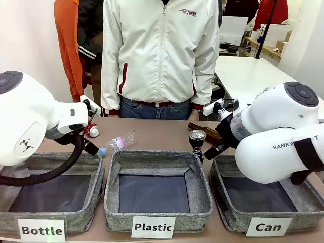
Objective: Sort the can waste into the basket.
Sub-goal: Pick up the can waste from the table and place it in the right Fabric basket.
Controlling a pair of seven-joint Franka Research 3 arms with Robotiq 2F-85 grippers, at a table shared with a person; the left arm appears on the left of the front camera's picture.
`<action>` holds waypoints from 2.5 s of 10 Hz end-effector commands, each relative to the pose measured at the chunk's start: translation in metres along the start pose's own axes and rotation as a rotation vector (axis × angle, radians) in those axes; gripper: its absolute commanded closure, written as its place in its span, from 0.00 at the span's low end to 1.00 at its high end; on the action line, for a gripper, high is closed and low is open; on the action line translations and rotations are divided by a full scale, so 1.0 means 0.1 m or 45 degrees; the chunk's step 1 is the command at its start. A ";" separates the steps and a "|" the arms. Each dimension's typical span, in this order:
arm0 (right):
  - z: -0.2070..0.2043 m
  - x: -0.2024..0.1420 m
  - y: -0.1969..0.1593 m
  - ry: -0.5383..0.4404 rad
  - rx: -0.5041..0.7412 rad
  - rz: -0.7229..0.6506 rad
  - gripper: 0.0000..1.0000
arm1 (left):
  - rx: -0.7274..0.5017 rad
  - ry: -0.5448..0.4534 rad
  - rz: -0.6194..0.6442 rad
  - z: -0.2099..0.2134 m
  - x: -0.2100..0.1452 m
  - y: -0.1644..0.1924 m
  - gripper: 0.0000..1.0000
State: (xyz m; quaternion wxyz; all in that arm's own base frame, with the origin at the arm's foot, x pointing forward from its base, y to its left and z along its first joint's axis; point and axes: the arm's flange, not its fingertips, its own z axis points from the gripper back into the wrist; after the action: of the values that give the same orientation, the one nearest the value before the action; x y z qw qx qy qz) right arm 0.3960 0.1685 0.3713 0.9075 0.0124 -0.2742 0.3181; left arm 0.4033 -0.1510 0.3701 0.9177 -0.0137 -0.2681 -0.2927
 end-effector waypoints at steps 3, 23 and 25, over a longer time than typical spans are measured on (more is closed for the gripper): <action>0.00 0.00 0.00 0.000 0.000 0.000 0.00 | 0.000 0.000 0.000 0.00 0.00 0.00 0.00; 2.20 -0.48 -0.94 -0.025 0.750 -0.806 0.00 | -0.601 -0.073 0.367 2.37 -0.82 -0.42 0.00; 2.32 -1.06 -1.39 -0.129 0.928 -0.904 0.00 | -0.836 -0.225 0.554 2.48 -1.51 0.27 0.00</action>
State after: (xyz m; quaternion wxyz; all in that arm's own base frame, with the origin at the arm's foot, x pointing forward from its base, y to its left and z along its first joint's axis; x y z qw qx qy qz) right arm 0.2957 -0.0255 0.5556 0.9000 0.3973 -0.1648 0.0699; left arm 0.2316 -0.0596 0.6064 0.8955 -0.3338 -0.2292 -0.1846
